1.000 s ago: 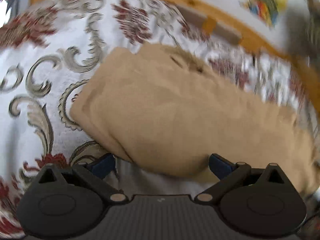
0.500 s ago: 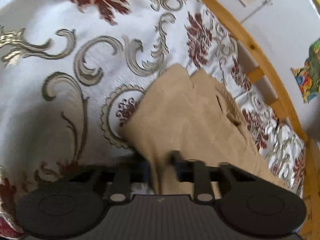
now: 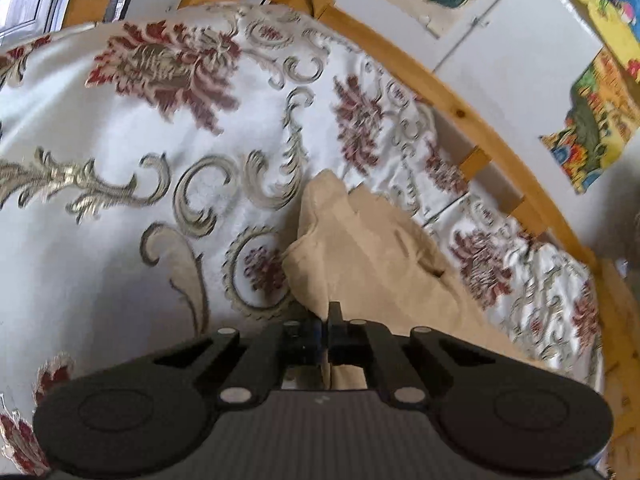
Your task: Fold large clothes
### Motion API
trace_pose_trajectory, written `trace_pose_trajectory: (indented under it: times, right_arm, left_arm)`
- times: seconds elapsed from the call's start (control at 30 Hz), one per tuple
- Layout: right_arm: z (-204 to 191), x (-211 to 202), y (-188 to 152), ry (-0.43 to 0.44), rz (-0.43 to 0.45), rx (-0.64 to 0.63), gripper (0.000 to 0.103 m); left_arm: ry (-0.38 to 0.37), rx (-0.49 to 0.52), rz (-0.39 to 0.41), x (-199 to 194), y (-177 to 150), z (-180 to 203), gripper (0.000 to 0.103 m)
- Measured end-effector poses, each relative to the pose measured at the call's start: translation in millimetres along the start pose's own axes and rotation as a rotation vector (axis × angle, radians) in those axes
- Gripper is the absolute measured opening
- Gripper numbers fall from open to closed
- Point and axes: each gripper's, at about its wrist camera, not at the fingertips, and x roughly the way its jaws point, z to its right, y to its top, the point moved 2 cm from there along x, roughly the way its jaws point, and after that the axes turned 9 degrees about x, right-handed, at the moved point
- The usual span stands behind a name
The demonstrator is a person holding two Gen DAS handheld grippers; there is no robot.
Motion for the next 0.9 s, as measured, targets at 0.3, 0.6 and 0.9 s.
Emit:
trace_pose_trajectory:
  times: [0.3,0.6,0.9]
  right_arm:
    - [-34,-7,-14,-0.081,0.202,-0.268,0.085]
    - [-145,19,-88,0.287,0.213,-0.876,0.100]
    - [-224,106,-140,0.211,0.141,-1.117,0.102]
  left_arm:
    - [-0.010,-0.003,-0.057,14,-9,-6,0.057]
    - [-0.013,0.081,-0.069,32,-16,4,0.079]
    - [-0.039,0.181,-0.101,34,-17,11,0.087]
